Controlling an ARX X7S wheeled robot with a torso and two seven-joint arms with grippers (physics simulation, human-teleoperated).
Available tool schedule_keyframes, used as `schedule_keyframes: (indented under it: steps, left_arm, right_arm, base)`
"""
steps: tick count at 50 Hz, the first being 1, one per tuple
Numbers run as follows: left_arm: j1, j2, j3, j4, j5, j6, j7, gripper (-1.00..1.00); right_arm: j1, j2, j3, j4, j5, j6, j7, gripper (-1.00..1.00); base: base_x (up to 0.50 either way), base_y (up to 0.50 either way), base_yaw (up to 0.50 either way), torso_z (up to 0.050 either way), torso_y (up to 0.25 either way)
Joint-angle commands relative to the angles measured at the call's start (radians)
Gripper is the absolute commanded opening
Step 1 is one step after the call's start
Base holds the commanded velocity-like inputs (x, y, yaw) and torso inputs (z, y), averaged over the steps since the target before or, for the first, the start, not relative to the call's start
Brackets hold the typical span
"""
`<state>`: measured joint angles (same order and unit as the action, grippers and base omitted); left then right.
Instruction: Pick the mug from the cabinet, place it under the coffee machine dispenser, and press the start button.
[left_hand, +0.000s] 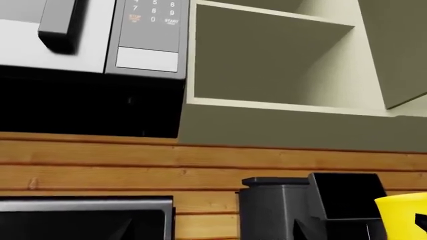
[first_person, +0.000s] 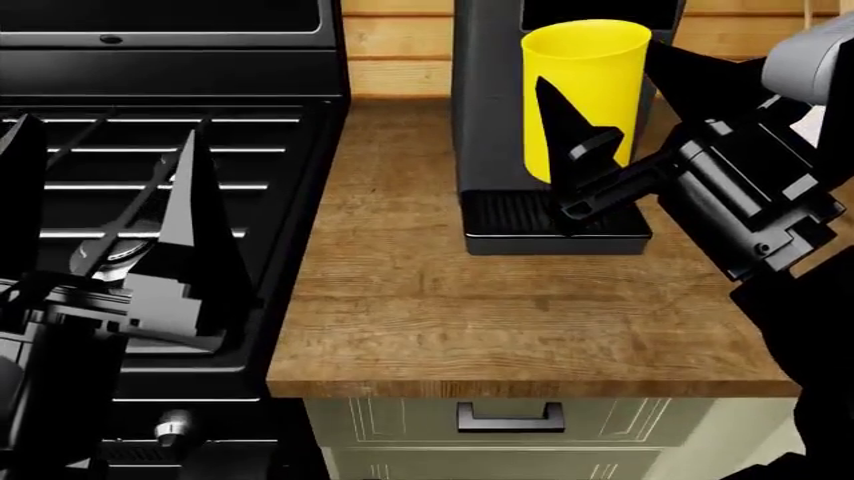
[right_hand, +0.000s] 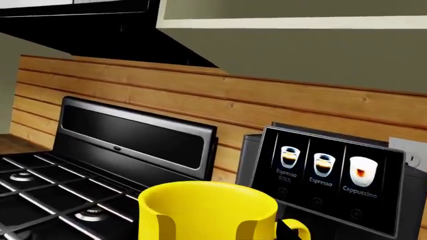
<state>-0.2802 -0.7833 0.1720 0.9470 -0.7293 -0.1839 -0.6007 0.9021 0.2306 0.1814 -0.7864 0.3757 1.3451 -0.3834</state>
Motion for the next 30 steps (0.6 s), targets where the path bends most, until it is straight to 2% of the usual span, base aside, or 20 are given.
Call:
schedule_keyframes:
  steps: [1,6,30]
  left_arm:
    - [-0.004,-0.005,-0.003,-0.005,-0.014,-0.006,-0.013,1.00]
    - [-0.011,-0.014,0.012,0.001,0.002,-0.030,-0.020,1.00]
    - [0.006,-0.021,0.004,-0.004,-0.010,-0.015,-0.031,1.00]
  right_arm:
    - [0.003,0.002,-0.012,0.007,-0.011,-0.009,0.005,-1.00]
    - [-0.006,0.008,-0.044,0.050,-0.034,-0.039,0.024,-1.00]
    - [-0.014,0.019,-0.073,0.105,-0.048,-0.062,0.052,-1.00]
  base:
    - [0.00,0.00,0.00,0.000,0.000]
    - [0.00,0.00,0.00,-0.014,0.000]
    - [0.00,0.00,0.00,-0.050,0.000]
